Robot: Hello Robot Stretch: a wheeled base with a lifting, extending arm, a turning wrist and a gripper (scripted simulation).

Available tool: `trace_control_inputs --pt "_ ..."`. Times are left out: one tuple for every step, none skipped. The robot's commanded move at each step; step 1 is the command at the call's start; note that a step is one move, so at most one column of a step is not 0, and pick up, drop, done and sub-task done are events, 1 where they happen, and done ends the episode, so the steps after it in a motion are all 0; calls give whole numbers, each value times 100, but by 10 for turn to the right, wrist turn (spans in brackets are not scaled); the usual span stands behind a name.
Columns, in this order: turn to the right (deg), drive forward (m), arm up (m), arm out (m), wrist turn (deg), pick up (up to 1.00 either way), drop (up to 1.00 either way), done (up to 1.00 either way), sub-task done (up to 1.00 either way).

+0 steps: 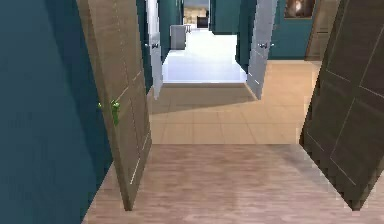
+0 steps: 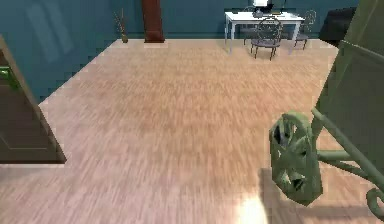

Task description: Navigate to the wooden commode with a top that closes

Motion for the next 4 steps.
trace_control_inputs --pt "60 0 0 0 0 0 0 0 0" --pt "0 100 0 0 0 0 0 0 0" --pt "0 100 0 0 0 0 0 0 0" --pt "0 100 0 0 0 0 0 0 0"
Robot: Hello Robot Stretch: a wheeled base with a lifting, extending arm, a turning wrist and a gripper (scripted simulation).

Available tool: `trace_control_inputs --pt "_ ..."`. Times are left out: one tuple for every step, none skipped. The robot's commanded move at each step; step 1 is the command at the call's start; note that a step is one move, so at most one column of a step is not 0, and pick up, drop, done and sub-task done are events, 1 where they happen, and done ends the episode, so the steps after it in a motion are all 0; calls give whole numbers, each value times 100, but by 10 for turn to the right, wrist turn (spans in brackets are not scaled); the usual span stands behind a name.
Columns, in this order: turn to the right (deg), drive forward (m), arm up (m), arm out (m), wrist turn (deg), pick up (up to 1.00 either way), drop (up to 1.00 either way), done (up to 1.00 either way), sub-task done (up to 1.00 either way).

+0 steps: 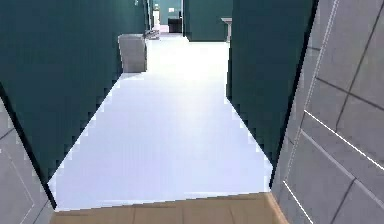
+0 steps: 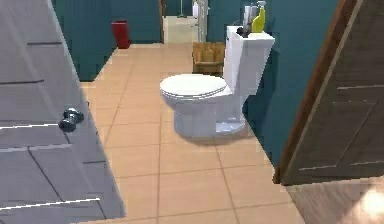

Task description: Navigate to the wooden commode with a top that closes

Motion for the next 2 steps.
trace_control_inputs --pt "0 100 0 0 0 0 0 0 0" --pt "0 100 0 0 0 0 0 0 0"
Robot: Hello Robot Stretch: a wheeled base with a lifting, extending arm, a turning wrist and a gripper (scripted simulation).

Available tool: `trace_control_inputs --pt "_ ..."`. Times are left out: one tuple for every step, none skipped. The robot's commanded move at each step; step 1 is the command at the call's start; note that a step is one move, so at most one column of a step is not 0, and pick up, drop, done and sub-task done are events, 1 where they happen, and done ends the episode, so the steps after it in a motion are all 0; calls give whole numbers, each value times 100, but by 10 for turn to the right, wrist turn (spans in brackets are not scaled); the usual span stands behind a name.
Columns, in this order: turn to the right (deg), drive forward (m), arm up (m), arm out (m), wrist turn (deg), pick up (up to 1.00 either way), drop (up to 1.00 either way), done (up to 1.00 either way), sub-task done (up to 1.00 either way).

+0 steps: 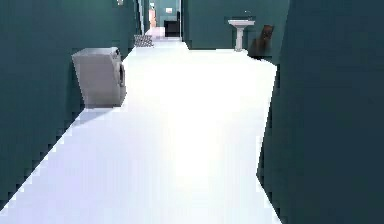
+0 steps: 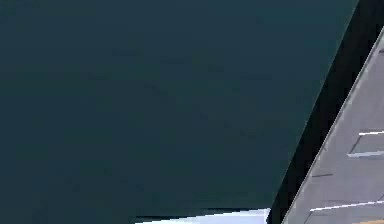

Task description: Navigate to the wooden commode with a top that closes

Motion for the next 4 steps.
trace_control_inputs --pt "0 100 0 0 0 0 0 0 0" --pt "0 60 0 0 0 0 0 0 0" --pt "180 0 0 0 0 0 0 0 0" --pt "0 100 0 0 0 0 0 0 0"
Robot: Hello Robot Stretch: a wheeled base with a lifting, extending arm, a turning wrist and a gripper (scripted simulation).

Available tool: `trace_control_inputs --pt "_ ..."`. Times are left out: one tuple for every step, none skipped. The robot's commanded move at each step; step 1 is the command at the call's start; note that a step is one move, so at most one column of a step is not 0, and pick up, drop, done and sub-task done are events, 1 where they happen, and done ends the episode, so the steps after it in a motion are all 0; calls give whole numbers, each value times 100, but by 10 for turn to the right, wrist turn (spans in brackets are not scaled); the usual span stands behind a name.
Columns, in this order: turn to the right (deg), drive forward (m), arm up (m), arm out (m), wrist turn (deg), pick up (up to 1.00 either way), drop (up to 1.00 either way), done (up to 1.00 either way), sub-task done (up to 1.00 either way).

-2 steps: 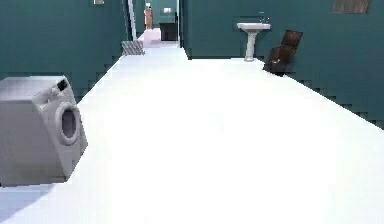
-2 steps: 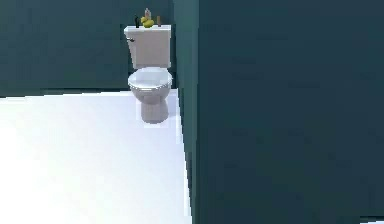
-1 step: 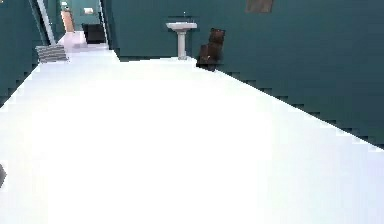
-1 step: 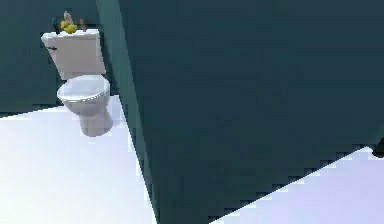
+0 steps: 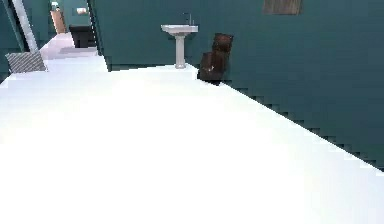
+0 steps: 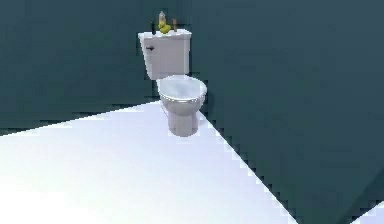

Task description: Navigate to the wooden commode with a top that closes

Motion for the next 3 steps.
trace_control_inputs --pt "0 100 0 0 0 0 0 0 0" --pt "30 0 0 0 0 0 0 0 0" --pt "0 100 0 0 0 0 0 0 0"
